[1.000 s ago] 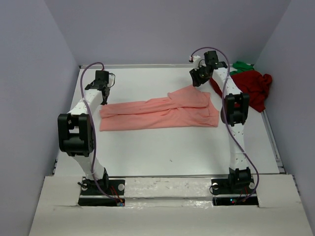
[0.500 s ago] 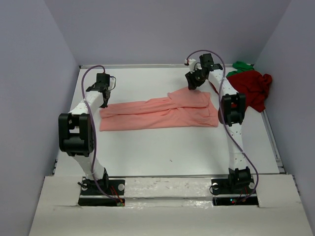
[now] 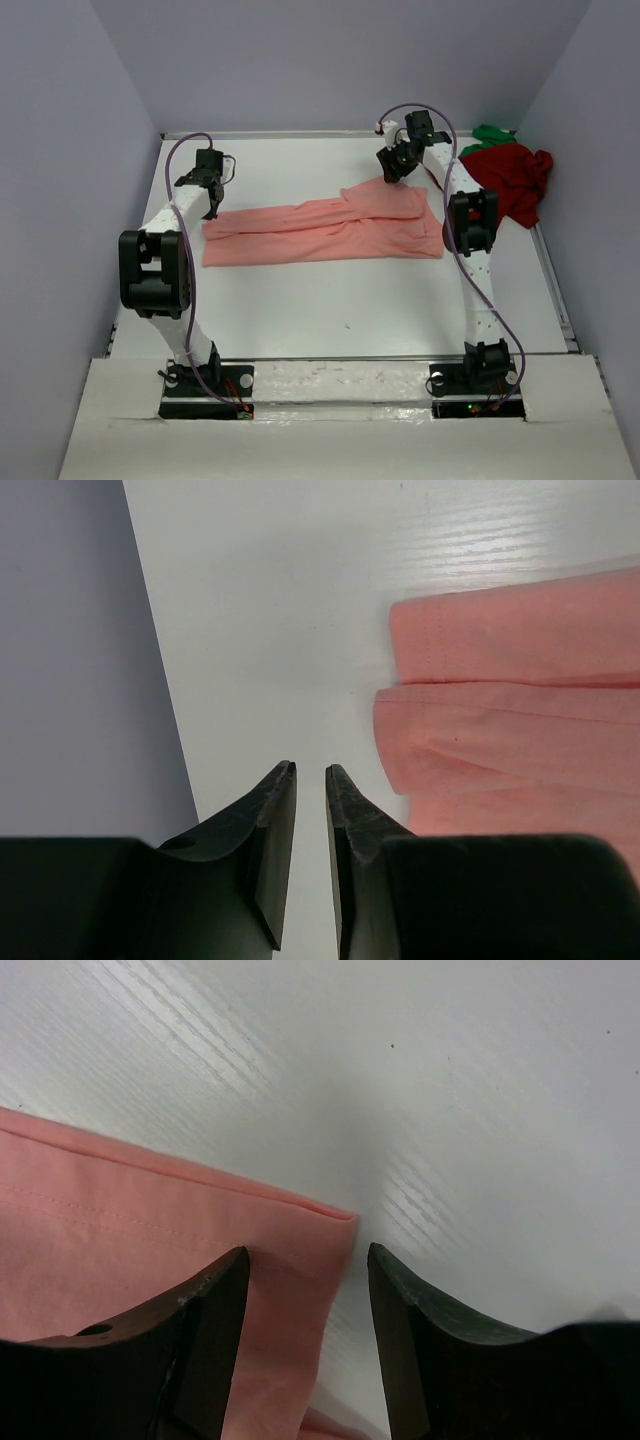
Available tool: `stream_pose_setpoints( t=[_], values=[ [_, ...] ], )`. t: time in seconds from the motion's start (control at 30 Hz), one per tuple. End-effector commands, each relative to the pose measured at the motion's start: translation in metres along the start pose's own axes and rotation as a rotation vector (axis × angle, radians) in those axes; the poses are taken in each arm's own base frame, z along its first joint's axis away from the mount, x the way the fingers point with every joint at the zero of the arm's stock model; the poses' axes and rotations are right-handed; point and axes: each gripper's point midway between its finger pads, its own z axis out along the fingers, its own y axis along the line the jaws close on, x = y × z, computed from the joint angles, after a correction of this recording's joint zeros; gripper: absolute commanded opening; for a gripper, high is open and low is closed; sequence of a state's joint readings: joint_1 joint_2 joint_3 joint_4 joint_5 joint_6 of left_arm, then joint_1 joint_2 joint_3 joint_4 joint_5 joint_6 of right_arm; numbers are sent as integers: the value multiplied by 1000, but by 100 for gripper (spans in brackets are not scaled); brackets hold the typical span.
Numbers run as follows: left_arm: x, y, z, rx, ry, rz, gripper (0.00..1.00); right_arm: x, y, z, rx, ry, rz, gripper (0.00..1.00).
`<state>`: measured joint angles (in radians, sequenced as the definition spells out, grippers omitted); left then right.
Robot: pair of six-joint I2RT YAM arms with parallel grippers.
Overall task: Fold and stack the t-shirts
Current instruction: Fold the tshirt
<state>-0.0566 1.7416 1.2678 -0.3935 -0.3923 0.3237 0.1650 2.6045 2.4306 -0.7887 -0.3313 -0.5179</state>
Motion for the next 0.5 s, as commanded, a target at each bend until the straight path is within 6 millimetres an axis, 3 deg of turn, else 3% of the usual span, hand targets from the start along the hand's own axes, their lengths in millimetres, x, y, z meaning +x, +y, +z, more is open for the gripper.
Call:
stream_pose_setpoints(
  t=[0.0, 0.17, 0.23, 0.33, 0.47],
  values=[
    [5, 5, 0, -20, 16, -1, 31, -7, -8, 6, 37, -26, -41, 57],
    [8, 4, 1, -21, 25, 6, 32, -2, -4, 8, 20, -20, -36, 58],
    [9, 3, 3, -18, 32, 13, 32, -2, -3, 9, 14, -23, -34, 53],
    [9, 1, 4, -13, 38, 15, 31, -1, -1, 10, 7, -22, -36, 27],
    [10, 0, 4, -5, 38, 17, 31, 0, -2, 9, 15, -18, -37, 5]
  ],
)
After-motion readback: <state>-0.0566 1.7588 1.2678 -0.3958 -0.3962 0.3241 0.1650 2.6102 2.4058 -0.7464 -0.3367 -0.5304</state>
